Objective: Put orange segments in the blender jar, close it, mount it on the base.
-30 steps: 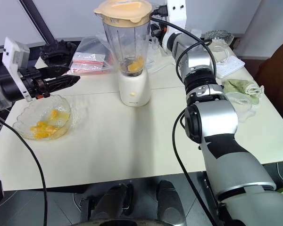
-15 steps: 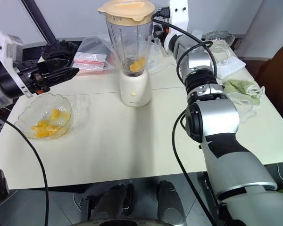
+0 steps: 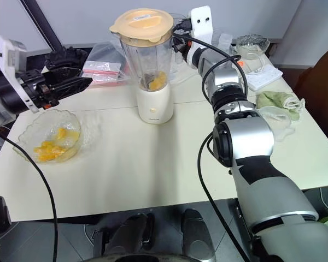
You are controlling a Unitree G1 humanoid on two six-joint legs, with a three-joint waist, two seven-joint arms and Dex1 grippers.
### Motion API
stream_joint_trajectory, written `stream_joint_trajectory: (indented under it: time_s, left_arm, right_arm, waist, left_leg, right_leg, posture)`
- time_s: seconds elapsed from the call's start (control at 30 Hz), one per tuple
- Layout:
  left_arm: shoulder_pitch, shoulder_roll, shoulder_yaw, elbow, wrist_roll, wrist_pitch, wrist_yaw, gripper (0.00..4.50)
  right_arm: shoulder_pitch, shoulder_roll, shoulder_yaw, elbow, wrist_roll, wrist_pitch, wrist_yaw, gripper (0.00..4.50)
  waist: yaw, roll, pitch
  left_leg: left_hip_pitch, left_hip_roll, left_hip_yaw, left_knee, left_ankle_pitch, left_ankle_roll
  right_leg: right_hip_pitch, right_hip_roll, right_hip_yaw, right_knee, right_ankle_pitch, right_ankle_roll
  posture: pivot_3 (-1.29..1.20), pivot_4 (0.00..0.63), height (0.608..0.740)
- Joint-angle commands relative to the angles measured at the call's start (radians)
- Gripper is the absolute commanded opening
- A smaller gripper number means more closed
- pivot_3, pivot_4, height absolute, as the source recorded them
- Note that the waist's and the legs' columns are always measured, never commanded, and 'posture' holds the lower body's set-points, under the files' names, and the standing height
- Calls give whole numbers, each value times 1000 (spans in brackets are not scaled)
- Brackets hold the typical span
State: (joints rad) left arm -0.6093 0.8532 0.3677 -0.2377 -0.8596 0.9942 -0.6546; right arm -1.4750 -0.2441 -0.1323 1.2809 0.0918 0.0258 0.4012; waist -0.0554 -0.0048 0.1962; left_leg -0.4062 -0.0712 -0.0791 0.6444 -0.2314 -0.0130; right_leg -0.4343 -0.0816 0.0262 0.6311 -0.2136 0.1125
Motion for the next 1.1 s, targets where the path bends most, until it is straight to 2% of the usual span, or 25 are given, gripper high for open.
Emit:
stream_joint_trajectory:
  time_s: [0.03,0.33,0.63,0.87,1.1]
  left_arm:
    - [-26,4,22,-21,-22,-11,6,3045]
    - [-25,-4,5,-18,-13,-17,10,3045]
    - [-26,-11,-6,-10,1,-27,8,3045]
    - [-28,-19,-15,-6,3,-32,6,3045]
    - [-51,-30,-37,13,15,-44,3,3045]
  right_arm:
    - [2,6,3,0,-18,-1,11,861]
    - [20,6,23,0,-43,40,-2,861]
    - [10,2,41,-20,-76,92,-96,861]
    - [47,22,67,-108,-92,146,-159,861]
    - [63,33,63,-140,-79,207,-195,861]
  waist:
    - [-2,0,0]
    - [-5,0,0]
    - [1,0,0]
    - [8,0,0]
    - [8,0,0]
  left_leg:
    - [0,0,0,0,0,0]
    - [0,0,0,0,0,0]
    - [0,0,0,0,0,0]
    - [1,0,0,1,1,-1]
    - [8,0,-1,1,1,-1]
  right_leg:
    - [0,0,0,0,0,0]
    - [1,0,0,0,0,0]
    - [1,0,0,0,0,0]
    - [1,0,0,0,0,-1]
    - [7,1,0,0,1,-1]
  posture:
    - [0,150,740]
    - [0,150,740]
    - [0,150,740]
    - [0,150,740]
    - [0,150,740]
